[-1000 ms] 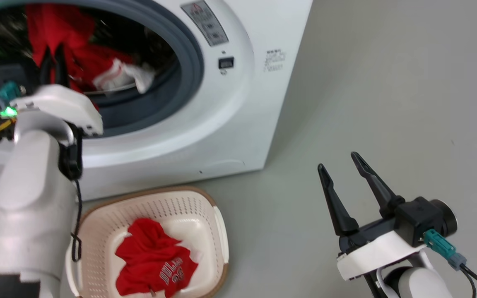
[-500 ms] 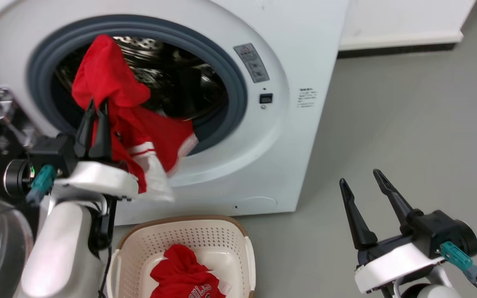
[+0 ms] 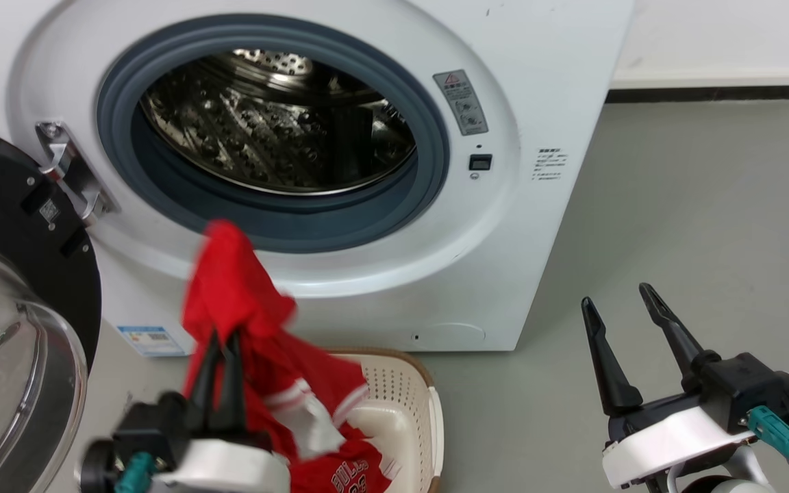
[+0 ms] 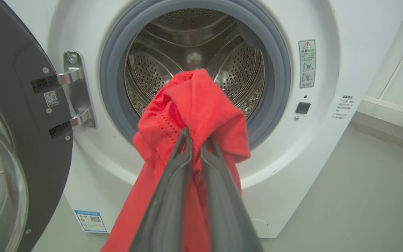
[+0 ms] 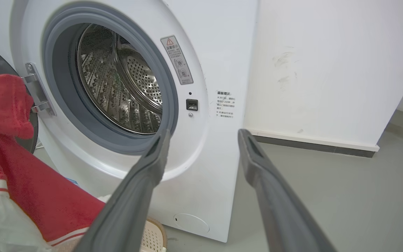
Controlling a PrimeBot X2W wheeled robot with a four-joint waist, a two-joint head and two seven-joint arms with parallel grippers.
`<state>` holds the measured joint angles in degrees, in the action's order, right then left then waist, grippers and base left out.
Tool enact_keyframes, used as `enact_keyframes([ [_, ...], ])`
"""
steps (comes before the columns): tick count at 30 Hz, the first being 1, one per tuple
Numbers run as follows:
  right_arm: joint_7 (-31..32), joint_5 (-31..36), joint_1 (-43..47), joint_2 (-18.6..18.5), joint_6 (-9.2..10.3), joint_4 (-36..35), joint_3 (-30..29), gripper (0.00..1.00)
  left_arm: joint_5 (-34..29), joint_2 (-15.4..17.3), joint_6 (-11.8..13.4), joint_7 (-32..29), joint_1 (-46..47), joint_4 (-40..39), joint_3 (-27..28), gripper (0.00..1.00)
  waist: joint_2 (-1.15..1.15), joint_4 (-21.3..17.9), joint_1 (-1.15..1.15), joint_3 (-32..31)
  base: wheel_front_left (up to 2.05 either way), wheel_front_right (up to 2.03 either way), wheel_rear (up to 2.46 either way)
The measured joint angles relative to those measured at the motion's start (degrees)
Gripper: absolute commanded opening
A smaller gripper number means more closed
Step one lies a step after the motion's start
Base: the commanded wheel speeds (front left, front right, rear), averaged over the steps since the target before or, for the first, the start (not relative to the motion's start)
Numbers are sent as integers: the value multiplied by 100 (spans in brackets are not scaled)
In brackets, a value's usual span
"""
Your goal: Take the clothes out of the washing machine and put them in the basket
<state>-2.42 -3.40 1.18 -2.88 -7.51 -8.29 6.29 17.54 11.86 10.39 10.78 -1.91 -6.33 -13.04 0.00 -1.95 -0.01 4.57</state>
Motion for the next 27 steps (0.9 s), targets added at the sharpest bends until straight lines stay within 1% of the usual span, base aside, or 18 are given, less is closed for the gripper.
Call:
enact_keyframes([
  [2, 13, 20, -10, 0, 0, -38, -1, 100, 75, -126, -3, 82, -141, 264, -75, 0, 0, 33, 0, 93, 0, 0, 0],
  [7, 48, 81, -173, 0, 1, -114, 52, 100, 203, -382, -243, 312, -67, 1339, -218, 0, 0, 102, 0, 429, 0, 0, 0],
  [12, 42, 109, -421, 0, 0, -169, 122, 100, 244, -579, -559, 412, 624, 2468, -165, 0, 0, 106, 1, 927, 0, 0, 0],
  [13, 19, 124, -516, 0, 0, -170, 143, 100, 171, -655, -669, 412, 944, 2746, -98, 0, 0, 92, 1, 1162, 0, 0, 0],
  [14, 1, 126, -577, 0, 0, -174, 158, 100, 137, -687, -720, 412, 1111, 2881, -47, 0, 0, 83, 1, 1289, 0, 0, 0],
  [16, -37, 131, -723, 0, 0, -167, 174, 100, -7, -726, -828, 422, 1415, 3195, -16, 0, 0, 61, 1, 1546, 0, 0, 0],
  [23, -185, 126, -1153, 0, 0, -47, 316, 100, -344, -800, -1194, 427, 2271, 4676, 20, 0, 0, -91, 2, 2419, 0, 0, 0],
  [27, -281, 82, -1332, 0, 0, 36, 372, 100, -531, -772, -1270, 428, 2609, 5349, 48, 0, 0, -251, 2, 2861, 0, 0, 0],
])
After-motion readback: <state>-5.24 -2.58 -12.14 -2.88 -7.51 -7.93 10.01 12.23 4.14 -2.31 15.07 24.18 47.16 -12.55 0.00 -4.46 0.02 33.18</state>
